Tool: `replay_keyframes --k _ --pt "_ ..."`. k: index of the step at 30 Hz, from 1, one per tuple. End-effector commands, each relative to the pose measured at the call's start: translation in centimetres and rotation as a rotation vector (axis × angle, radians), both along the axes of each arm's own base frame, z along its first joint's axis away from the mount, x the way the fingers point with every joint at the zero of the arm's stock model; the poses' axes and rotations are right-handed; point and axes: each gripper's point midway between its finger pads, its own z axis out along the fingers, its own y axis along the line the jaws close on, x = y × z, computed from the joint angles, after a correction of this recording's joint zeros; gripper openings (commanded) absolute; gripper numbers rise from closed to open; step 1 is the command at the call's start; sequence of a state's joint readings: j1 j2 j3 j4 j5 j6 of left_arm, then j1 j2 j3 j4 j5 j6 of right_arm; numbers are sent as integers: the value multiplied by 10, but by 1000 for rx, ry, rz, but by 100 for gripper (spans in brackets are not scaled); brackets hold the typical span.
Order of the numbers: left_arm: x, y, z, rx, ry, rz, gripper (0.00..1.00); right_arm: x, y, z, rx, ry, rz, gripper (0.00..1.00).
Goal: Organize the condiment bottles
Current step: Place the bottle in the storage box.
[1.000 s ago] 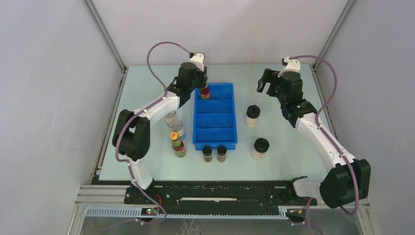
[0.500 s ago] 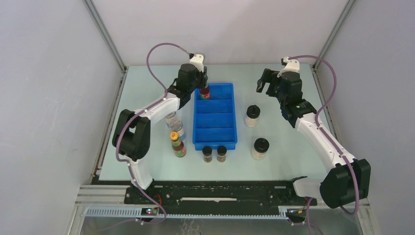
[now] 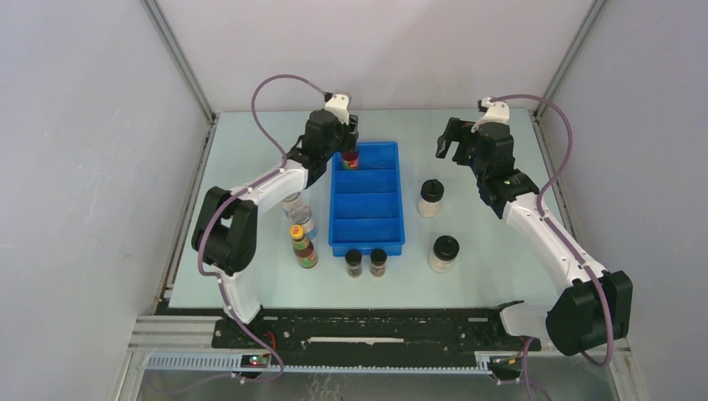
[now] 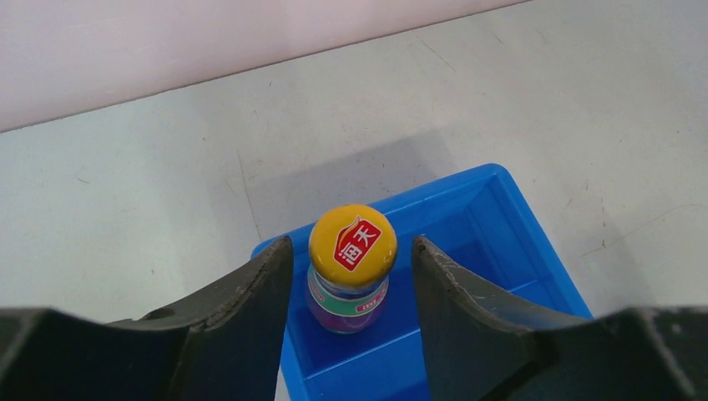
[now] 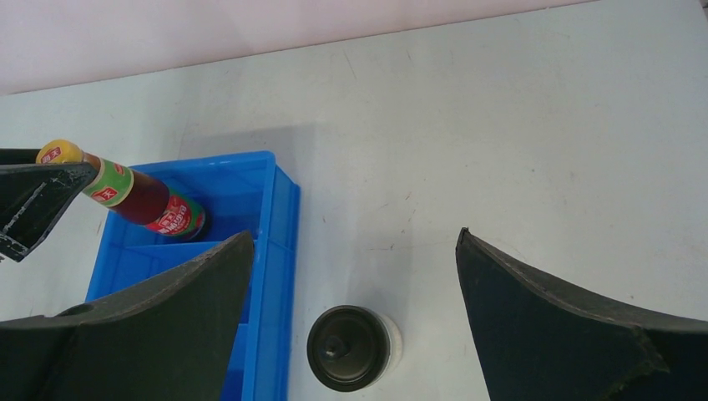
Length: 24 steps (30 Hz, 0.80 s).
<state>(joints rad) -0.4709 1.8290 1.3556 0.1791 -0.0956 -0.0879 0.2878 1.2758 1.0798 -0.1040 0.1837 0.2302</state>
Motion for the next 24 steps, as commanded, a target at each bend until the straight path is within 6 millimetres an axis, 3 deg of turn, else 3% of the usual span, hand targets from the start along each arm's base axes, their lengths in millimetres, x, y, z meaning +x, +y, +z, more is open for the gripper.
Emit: replay_keyframes --k 1,7,15,19,24 --pt "-8 -1 28 -21 -63 1 59 -1 0 11 9 -35 -11 100" --pt "-13 -4 38 -24 -79 2 61 -4 -2 14 9 -41 -19 100" --pt "-28 3 76 -56 -116 39 78 -12 -5 29 20 -72 -22 100" --pt "-51 14 109 -112 -156 72 78 -21 -8 45 30 -109 -19 100" --pt "-95 24 158 -256 -213 51 78 -35 -9 65 58 -152 -13 100"
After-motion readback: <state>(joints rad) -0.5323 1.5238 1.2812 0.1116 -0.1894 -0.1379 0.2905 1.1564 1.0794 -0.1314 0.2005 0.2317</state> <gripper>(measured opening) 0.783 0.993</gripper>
